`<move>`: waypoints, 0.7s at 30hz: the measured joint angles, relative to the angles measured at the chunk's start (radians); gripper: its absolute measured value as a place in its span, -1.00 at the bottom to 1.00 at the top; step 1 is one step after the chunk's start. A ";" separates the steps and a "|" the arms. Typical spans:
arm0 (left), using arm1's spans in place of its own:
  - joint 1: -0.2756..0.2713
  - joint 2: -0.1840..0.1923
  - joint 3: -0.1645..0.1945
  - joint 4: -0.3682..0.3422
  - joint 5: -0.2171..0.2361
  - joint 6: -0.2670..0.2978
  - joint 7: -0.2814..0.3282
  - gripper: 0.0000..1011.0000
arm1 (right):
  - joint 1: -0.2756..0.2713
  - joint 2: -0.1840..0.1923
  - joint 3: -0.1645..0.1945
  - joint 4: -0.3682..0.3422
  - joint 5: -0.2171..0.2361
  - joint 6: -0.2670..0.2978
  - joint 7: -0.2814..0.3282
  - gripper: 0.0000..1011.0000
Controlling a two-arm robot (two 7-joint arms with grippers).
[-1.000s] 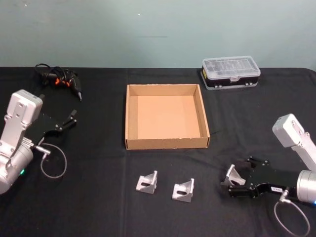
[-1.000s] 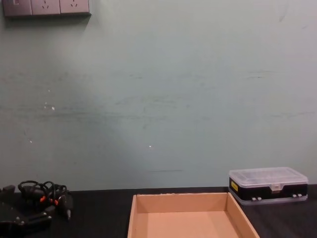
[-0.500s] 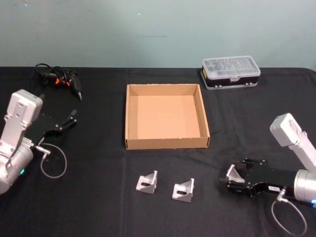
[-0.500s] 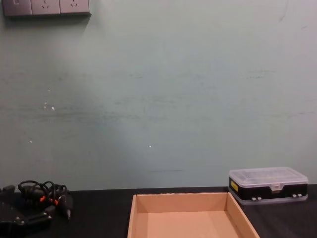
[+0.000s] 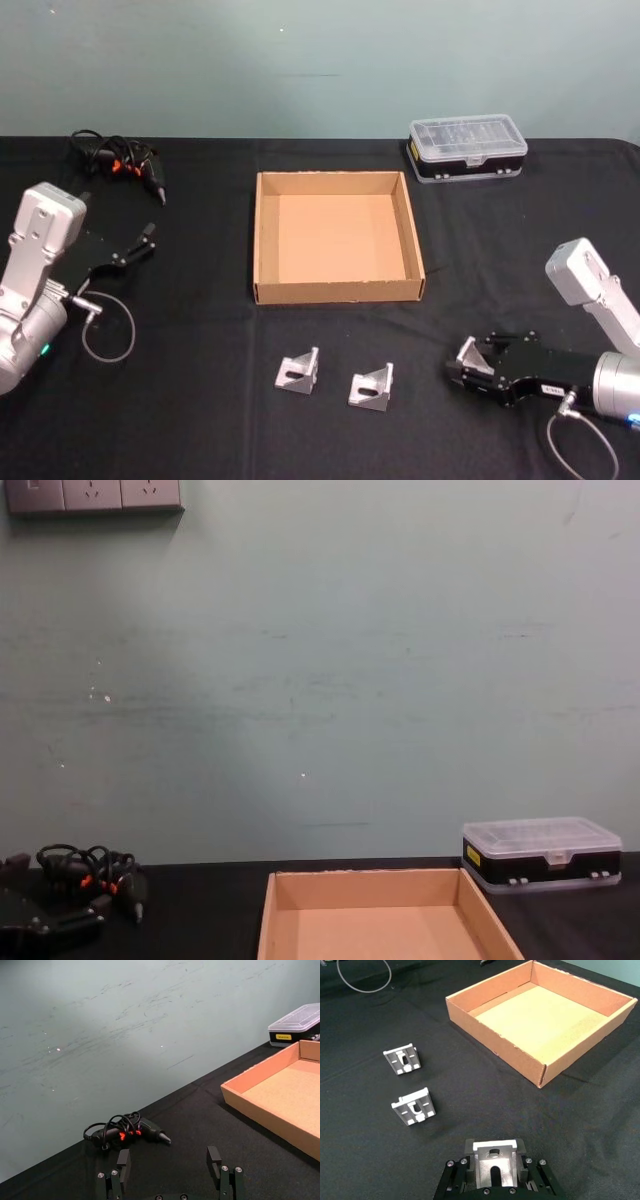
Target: Use one hand to pick up the angle iron from the table and place it into the box.
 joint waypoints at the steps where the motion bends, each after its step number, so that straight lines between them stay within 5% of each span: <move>1: 0.000 0.000 0.000 0.000 0.000 0.000 0.000 0.98 | -0.003 0.001 0.002 -0.004 0.000 0.000 -0.002 -0.11; 14: 0.000 0.000 0.000 0.000 0.000 0.000 0.000 0.98 | -0.031 0.022 0.078 -0.101 0.022 -0.012 -0.060 -0.11; 21: 0.000 0.000 0.000 0.000 0.000 0.000 0.000 0.98 | 0.013 -0.024 0.090 -0.129 0.006 -0.009 -0.105 -0.11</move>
